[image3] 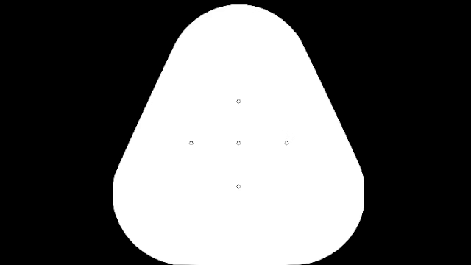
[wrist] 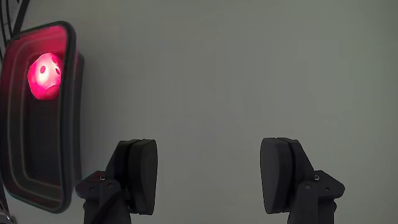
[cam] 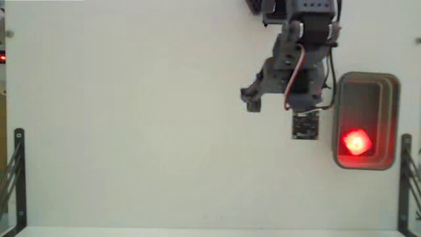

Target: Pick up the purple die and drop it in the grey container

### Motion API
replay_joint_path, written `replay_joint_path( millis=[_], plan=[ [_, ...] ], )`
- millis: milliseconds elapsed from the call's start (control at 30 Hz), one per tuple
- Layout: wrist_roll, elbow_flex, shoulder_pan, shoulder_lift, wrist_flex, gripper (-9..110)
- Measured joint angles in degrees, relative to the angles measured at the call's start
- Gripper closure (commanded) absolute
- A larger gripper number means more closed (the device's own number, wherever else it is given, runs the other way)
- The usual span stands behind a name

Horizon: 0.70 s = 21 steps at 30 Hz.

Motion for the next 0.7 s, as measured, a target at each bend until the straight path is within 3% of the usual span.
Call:
replay_joint_path(
  millis=[700],
  plan=[
    [-0.1,1.1,0.5,1.9,0.0,-9]
  ],
)
